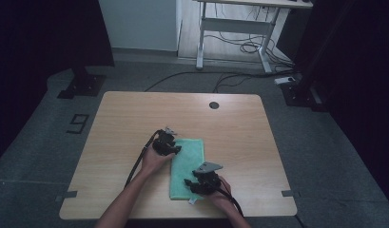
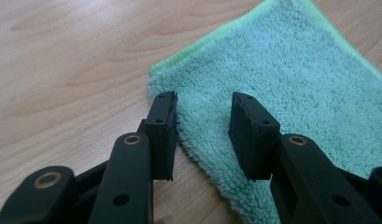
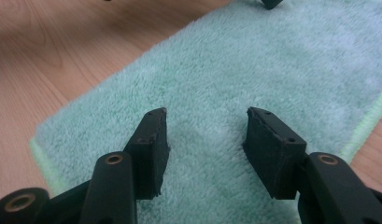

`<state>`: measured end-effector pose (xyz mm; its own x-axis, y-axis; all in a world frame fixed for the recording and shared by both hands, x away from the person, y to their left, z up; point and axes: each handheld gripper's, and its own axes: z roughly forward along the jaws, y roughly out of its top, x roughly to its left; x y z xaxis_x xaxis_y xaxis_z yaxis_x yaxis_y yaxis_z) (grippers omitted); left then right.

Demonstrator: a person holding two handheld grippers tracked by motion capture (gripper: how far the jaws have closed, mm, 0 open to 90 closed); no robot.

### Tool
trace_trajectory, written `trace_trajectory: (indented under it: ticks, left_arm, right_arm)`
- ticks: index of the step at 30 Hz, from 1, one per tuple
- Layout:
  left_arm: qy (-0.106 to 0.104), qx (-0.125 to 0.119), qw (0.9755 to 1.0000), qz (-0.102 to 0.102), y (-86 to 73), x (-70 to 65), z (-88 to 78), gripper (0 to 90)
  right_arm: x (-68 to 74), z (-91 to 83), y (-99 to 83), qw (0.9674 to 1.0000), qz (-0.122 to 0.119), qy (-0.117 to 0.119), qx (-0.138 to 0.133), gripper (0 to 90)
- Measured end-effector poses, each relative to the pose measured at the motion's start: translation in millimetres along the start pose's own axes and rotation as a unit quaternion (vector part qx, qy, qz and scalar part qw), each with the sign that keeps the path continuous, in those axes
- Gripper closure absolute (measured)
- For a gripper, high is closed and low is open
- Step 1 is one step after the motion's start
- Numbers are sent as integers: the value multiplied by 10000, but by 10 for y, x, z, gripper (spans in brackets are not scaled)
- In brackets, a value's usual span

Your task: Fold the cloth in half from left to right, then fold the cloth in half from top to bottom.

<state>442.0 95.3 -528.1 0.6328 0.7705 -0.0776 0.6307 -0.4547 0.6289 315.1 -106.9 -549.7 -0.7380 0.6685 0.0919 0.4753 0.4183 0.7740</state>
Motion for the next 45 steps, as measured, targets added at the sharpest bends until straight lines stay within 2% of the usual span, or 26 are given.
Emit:
trace_trajectory:
  ticks: [5, 10, 16, 22, 24, 27, 33, 37, 42, 45]
  left_arm:
    - [-26, -189, 9998, -86, 26, 53, -125, 595]
    - [9, -301, 9994, -182, 27, 119, -214, 574]
    - [43, -373, 9991, -199, 25, 159, -241, 564]
    - [15, -397, 9987, -306, 31, 226, -241, 554]
    - [-43, -435, 9985, -336, 46, 232, -234, 539]
    - [-61, -416, 9987, -275, 77, 218, -205, 524]
    - [-125, -298, 9990, -317, 109, 218, -52, 521]
    - [-171, -123, 9993, -312, 78, 243, 42, 518]
    - [-212, -97, 9994, -266, 66, 236, 112, 522]
    - [-189, -159, 9992, -323, 64, 247, 123, 561]
  right_arm:
    - [-87, -72, 37, 9995, 102, -68, -291, 474]
    - [-207, -119, 118, 9987, 162, -227, -425, 467]
    - [-384, -83, 252, 9979, 237, -417, -438, 461]
    - [-575, -25, 379, 9972, 328, -506, -444, 460]
    - [-671, -4, 429, 9965, 397, -547, -486, 459]
    - [-821, 39, 503, 9954, 541, -620, -485, 461]
    - [-1047, 238, 639, 9946, 693, -674, -371, 461]
    - [-1135, 415, 663, 9950, 691, -710, -78, 459]
    - [-1226, 499, 623, 9938, 830, -728, 114, 449]
    - [-1280, 526, 607, 9935, 877, -721, 78, 461]
